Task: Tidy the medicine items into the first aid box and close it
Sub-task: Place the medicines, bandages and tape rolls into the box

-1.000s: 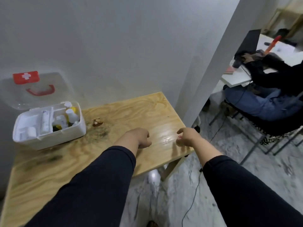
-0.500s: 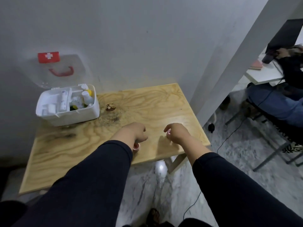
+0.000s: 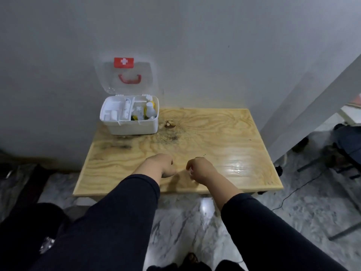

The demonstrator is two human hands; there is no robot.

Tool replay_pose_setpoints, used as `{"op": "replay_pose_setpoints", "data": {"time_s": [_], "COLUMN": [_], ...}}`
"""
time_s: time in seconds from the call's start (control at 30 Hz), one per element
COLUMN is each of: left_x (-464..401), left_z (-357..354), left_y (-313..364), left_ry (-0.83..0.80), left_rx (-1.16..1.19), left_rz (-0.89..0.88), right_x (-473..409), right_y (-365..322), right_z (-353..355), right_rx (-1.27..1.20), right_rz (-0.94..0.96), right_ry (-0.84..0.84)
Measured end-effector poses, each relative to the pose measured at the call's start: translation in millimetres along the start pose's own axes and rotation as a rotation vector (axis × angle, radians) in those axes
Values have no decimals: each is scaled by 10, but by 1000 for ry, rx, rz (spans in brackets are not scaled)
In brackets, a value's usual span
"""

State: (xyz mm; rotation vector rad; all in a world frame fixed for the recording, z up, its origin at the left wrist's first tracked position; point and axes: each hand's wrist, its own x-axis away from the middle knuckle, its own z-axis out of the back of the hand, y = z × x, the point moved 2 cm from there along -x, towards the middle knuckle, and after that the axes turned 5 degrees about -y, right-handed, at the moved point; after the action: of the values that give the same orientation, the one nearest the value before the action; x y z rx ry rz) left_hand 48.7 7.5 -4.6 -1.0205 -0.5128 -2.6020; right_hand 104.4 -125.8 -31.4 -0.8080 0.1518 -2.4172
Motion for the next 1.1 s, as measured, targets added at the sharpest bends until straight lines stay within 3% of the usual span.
{"op": "replay_pose_setpoints", "data": {"time_s": [0.23,0.57,0.83,1.1], "left_x": [137,438,226,-460], "left_z": [129,834,1371,1449], "left_y": [-269,-1205,-2025,-2488], "left_ry": [55,274,486,424], "left_rx": [65,164,104,397], "left_rz": [46,121,137,-24], "right_x": [-45,-426,-1238,-2096], "right_y": [-277,-1399,-2318,-2787], "right_z": [339,1270,1413,1210], "right_rx": [-115,-231,-175,-1], "right_rz": [40,210,190,160], "right_ry": [54,242,351,318]}}
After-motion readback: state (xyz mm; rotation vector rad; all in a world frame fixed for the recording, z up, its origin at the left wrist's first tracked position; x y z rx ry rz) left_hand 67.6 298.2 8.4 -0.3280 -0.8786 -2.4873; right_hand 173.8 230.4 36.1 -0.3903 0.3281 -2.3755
